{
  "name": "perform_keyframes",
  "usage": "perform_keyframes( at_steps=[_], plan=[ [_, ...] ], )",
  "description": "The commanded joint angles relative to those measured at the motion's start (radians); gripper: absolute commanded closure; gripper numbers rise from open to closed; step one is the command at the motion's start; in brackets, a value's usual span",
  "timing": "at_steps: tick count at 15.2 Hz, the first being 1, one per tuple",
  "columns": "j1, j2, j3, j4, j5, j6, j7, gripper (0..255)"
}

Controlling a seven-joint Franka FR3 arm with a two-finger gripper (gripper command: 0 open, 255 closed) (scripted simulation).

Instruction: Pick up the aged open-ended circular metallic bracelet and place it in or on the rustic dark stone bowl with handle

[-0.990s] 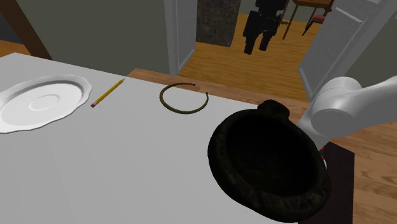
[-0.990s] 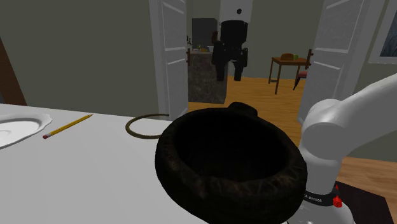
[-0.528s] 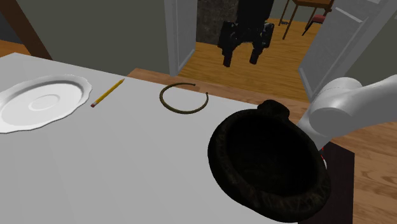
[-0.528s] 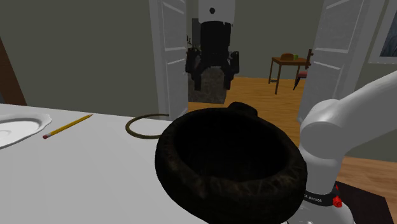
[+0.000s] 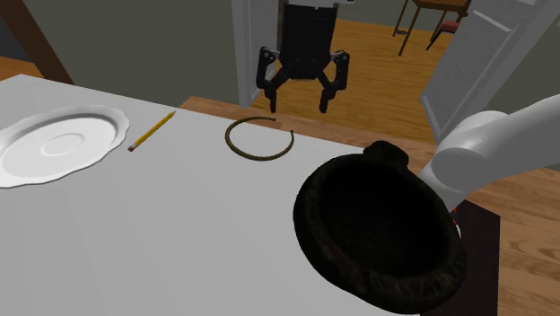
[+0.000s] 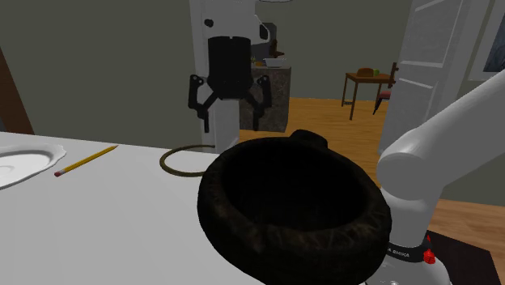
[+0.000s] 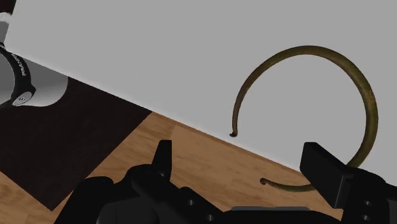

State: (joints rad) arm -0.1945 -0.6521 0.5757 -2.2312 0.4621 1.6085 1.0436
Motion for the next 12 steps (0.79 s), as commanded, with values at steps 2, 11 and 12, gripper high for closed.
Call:
perform_keyframes(
  at_steps=[2, 11, 12],
  plan=[
    [-0.006, 0.012, 0.028, -0.02, 0.012, 0.036, 0.029, 0],
    [0.001, 0.007, 0.049, -0.079, 0.03, 0.093, 0.023, 0],
    [0.001, 0.007, 0.049, -0.079, 0.03, 0.093, 0.023, 0]
  ],
)
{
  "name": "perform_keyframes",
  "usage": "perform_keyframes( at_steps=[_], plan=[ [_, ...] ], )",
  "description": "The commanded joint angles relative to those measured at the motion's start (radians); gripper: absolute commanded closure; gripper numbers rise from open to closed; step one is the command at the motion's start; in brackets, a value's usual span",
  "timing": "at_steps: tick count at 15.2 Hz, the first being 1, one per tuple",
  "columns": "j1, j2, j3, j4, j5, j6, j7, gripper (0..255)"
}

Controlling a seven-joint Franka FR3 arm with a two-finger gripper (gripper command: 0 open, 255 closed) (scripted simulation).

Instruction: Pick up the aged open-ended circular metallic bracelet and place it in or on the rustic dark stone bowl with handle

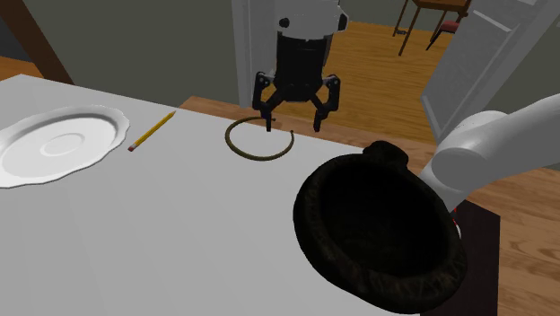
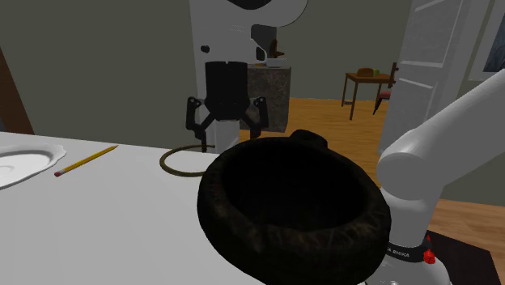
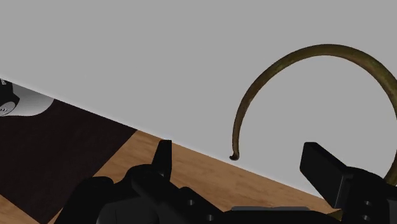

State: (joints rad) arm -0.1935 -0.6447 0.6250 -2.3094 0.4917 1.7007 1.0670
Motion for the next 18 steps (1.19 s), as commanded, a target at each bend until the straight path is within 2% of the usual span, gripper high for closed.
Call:
perform_keyframes(
  at_steps=[1, 2, 3, 12, 18],
  plan=[
    [0.0, 0.0, 0.0, 0.0, 0.0, 0.0, 0.0, 0],
    [0.0, 0.0, 0.0, 0.0, 0.0, 0.0, 0.0, 0],
    [0.0, 0.0, 0.0, 0.0, 0.0, 0.0, 0.0, 255],
    [0.0, 0.0, 0.0, 0.0, 0.0, 0.0, 0.0, 255],
    [-0.006, 0.004, -0.023, 0.078, -0.019, -0.075, 0.014, 255]
  ],
)
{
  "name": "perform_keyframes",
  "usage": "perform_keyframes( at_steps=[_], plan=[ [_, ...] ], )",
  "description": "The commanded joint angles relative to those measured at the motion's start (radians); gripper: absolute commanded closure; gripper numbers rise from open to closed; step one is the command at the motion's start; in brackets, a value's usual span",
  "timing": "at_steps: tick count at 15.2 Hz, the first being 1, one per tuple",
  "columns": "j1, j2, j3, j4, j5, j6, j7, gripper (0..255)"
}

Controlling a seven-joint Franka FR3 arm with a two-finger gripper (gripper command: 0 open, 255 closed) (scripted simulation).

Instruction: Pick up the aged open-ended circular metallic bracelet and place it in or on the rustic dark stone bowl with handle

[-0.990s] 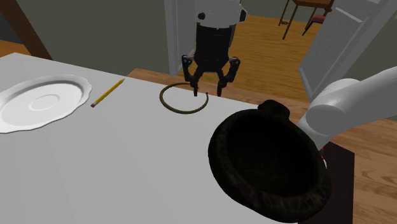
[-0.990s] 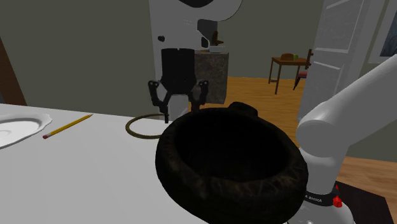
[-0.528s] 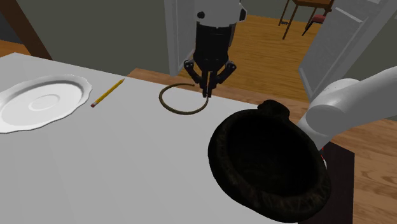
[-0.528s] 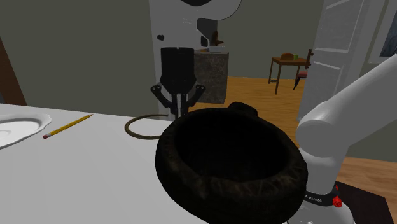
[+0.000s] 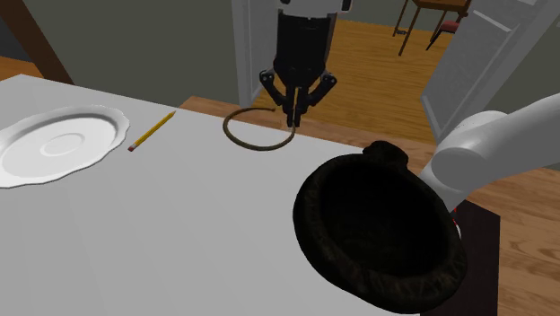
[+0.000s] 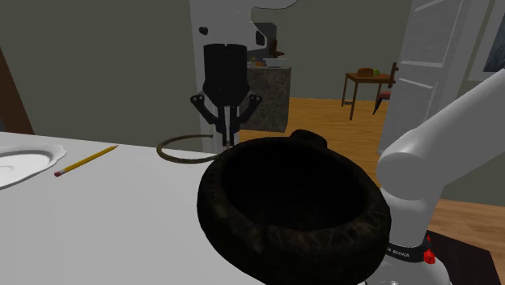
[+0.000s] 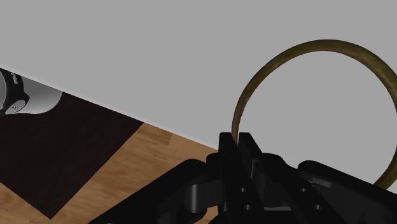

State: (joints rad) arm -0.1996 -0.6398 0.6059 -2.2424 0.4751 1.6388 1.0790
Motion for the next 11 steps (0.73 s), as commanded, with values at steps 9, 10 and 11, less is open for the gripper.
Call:
perform_keyframes(
  at_steps=[9, 10, 11],
  plan=[
    [-0.011, 0.021, -0.032, 0.141, -0.028, -0.122, 0.026, 255],
    [-0.013, 0.024, -0.034, 0.156, -0.031, -0.133, 0.029, 255],
    [-0.014, 0.028, -0.037, 0.172, -0.034, -0.145, 0.032, 255]
  ],
)
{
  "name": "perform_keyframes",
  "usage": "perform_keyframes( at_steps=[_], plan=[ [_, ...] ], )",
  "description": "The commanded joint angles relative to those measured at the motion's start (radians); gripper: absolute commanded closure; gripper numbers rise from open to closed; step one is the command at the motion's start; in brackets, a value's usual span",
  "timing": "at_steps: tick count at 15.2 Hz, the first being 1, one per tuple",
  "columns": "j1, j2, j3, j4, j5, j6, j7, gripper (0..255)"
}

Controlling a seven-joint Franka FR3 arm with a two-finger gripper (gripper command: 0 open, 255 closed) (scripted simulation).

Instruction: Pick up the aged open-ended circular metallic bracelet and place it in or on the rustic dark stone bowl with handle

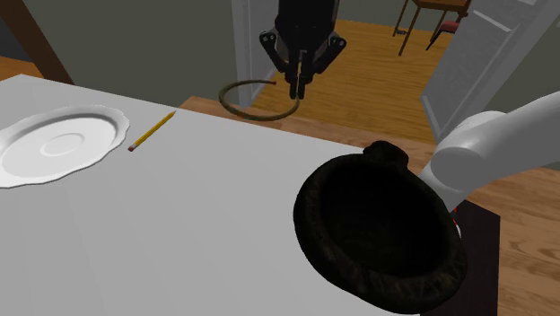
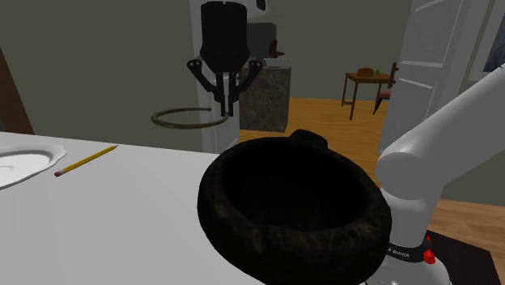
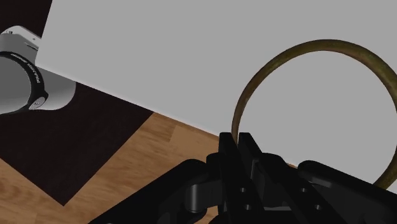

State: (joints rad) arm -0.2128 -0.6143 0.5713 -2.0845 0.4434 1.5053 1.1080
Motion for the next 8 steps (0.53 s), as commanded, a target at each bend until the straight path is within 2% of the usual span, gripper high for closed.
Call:
perform_keyframes(
  at_steps=[1, 8],
  plan=[
    [-0.002, 0.006, -0.004, 0.03, -0.005, -0.024, 0.006, 255],
    [-0.012, 0.04, -0.017, 0.146, -0.022, -0.107, 0.03, 255]
  ],
)
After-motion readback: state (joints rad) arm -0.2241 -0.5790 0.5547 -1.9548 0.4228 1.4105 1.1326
